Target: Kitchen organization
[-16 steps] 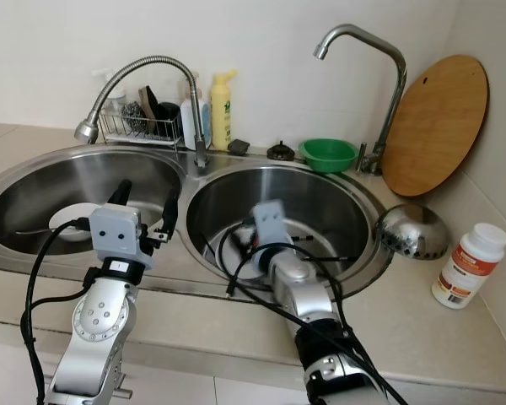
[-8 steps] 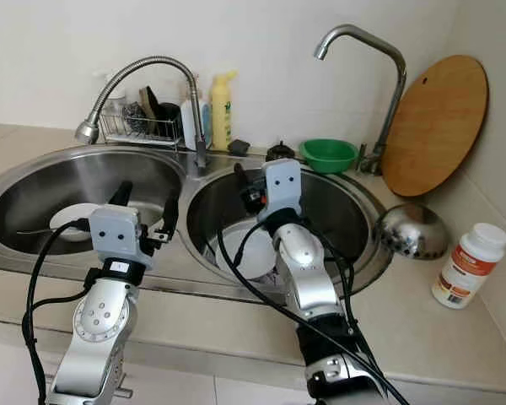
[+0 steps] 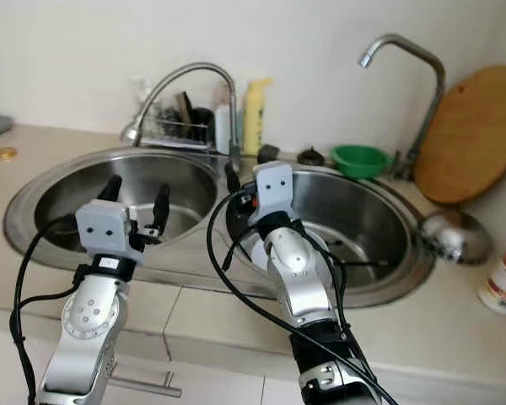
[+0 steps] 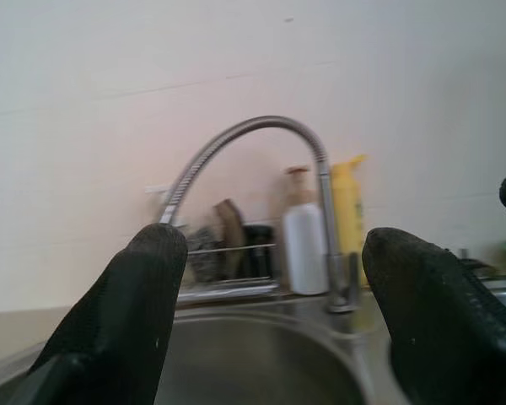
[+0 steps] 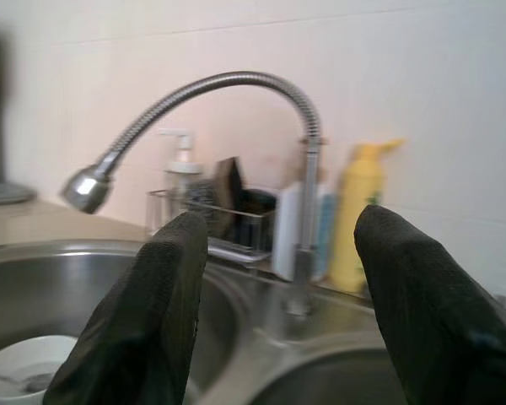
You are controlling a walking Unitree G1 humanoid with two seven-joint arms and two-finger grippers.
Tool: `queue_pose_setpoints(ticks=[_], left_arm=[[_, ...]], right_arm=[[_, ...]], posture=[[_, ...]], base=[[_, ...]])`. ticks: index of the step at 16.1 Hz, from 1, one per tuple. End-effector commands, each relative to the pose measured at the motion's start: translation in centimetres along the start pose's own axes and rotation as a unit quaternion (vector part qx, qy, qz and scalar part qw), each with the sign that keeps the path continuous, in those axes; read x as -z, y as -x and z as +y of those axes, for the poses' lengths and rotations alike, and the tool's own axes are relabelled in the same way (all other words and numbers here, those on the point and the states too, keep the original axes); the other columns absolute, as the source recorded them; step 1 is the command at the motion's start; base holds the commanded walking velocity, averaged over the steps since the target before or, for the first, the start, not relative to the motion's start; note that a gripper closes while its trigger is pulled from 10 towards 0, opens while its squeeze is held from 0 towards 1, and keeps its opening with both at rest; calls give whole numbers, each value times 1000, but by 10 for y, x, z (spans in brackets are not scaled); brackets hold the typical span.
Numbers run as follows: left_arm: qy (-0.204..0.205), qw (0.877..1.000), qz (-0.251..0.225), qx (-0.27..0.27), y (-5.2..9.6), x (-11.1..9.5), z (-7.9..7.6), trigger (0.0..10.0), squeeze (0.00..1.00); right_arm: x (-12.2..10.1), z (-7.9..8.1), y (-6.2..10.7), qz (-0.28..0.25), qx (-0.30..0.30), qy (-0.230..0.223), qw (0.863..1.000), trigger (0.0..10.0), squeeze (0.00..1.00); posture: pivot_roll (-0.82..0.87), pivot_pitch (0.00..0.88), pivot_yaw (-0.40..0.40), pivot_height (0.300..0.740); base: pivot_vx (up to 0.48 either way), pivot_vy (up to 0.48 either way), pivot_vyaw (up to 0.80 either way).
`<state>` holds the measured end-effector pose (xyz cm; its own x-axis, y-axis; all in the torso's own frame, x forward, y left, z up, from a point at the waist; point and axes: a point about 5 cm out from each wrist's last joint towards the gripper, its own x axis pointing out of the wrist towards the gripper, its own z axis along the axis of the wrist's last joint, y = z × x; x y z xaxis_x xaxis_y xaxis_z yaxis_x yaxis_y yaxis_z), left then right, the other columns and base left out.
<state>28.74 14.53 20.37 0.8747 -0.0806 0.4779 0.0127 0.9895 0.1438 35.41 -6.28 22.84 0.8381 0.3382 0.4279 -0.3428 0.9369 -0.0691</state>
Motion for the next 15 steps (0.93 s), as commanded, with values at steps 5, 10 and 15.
queue_pose_setpoints(ticks=[5,10,15], left_arm=[[2,1000,-15,12,-3,-8,-6,10000,0],[1,1000,-16,15,-3,-9,-7,10000,0],[0,1000,-16,15,-3,-10,-6,10000,0]], right_arm=[[-6,-7,1,-18,16,7,1000,10000,0],[-6,-7,2,-18,17,7,1000,10000,0],[-6,-6,3,-18,19,7,1000,10000,0]], posture=[[19,0,-49,736],[21,0,-49,736],[21,0,-48,736]], base=[[0,480,0],[0,480,0],[0,480,0]])
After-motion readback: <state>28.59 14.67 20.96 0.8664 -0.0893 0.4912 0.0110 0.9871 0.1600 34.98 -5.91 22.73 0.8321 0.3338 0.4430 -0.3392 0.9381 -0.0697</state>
